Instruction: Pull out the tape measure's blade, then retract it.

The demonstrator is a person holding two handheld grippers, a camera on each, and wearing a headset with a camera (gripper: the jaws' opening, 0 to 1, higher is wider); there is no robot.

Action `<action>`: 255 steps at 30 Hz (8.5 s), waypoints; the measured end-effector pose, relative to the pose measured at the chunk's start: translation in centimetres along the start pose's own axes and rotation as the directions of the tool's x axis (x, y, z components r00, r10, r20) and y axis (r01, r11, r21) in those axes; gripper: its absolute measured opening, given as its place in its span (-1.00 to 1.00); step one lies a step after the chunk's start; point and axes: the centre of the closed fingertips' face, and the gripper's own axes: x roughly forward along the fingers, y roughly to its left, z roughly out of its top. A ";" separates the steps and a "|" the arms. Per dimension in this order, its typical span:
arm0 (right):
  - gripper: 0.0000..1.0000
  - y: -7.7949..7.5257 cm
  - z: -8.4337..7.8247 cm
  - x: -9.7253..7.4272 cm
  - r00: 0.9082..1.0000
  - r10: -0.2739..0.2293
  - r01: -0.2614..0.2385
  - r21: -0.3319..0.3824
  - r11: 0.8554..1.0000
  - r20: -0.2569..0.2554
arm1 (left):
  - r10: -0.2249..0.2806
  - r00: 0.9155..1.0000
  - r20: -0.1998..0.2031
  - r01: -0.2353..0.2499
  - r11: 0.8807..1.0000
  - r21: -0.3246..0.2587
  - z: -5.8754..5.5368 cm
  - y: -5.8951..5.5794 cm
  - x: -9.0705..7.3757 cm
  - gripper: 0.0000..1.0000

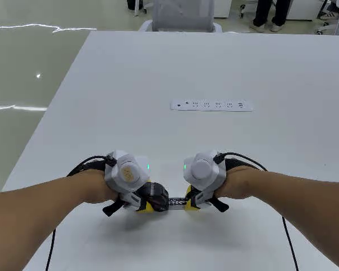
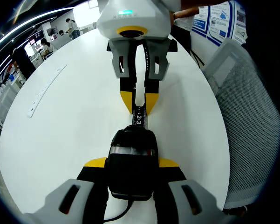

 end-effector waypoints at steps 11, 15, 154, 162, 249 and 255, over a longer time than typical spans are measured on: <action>-0.77 0.0 -0.3 -0.2 1.000 0.000 0.000 0.000 1.000 -0.004 | 0.001 1.000 -0.001 -0.001 1.000 -0.005 0.0 0.0 0.0 -0.34; -0.77 -0.1 -0.5 -0.3 1.000 -0.001 0.001 -0.007 1.000 -0.007 | 0.000 1.000 -0.002 0.000 1.000 -0.005 0.0 0.0 0.0 -0.34; -0.76 -0.3 -6.8 -3.7 0.998 -0.020 0.023 0.048 0.999 -0.055 | 0.000 1.000 0.006 0.000 1.000 -0.011 0.0 0.0 0.0 -0.34; -0.76 -0.4 -7.1 -3.8 0.998 -0.020 0.023 0.054 0.998 -0.058 | -0.001 1.000 0.009 0.001 1.000 -0.012 0.0 0.0 0.0 -0.34; -0.76 -0.4 -10.0 -5.4 0.997 -0.029 0.036 0.098 0.995 -0.076 | 0.005 1.000 0.001 -0.005 1.000 -0.009 -0.1 0.0 0.0 -0.34; -0.76 -0.3 -10.2 -5.6 0.996 -0.032 0.040 0.099 0.994 -0.079 | 0.006 1.000 0.001 -0.006 1.000 -0.009 -0.1 0.0 -0.1 -0.34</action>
